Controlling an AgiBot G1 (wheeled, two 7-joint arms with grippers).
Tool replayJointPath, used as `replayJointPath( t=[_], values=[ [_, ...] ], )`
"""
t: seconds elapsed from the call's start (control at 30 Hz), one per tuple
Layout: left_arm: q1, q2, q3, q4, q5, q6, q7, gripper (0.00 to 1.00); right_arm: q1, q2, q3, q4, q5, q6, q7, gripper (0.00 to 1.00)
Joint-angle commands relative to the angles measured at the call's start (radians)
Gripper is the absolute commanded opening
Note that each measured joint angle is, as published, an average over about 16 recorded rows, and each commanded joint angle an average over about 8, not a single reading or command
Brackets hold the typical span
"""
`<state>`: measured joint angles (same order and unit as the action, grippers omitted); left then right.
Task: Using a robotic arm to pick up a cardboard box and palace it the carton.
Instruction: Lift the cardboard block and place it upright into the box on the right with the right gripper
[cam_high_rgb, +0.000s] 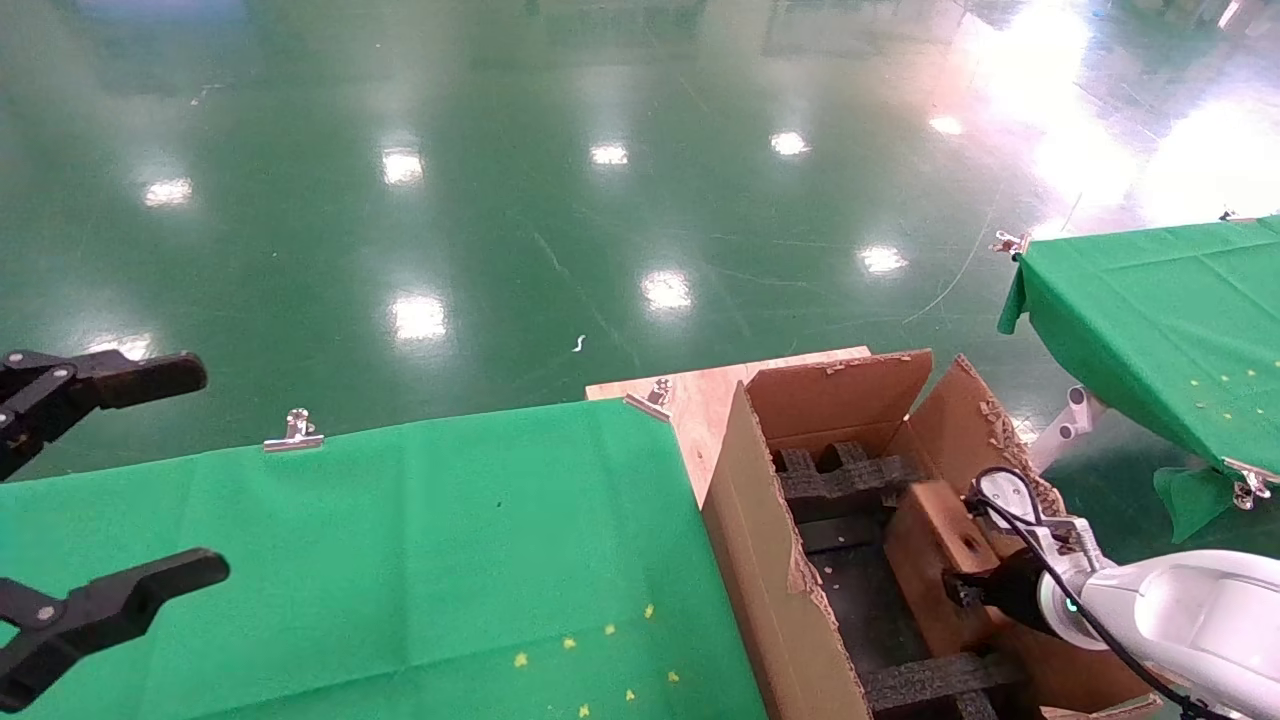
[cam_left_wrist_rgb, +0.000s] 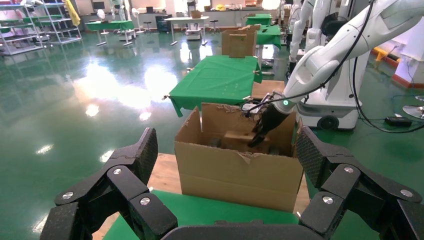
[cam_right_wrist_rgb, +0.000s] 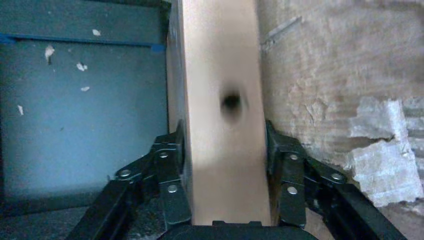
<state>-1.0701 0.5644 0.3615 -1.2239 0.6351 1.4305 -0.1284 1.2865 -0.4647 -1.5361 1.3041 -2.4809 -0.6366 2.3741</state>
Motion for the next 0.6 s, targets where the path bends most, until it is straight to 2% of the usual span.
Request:
replayJointPath(
  t=[0.03, 0.33, 0.6],
  values=[
    [0.0, 0.0, 0.0, 0.0, 0.0, 0.0, 0.0, 1.0, 0.002, 0.002, 0.0, 0.003, -0.001, -0.002, -0.001, 1.0],
    [0.0, 0.0, 0.0, 0.0, 0.0, 0.0, 0.0, 1.0, 0.047, 0.024, 0.023, 0.03, -0.003, 0.011, -0.019, 1.0],
    [0.0, 0.0, 0.0, 0.0, 0.0, 0.0, 0.0, 1.0, 0.157, 0.029, 0.06, 0.05, 0.047, 0.077, -0.112, 1.0]
  ],
)
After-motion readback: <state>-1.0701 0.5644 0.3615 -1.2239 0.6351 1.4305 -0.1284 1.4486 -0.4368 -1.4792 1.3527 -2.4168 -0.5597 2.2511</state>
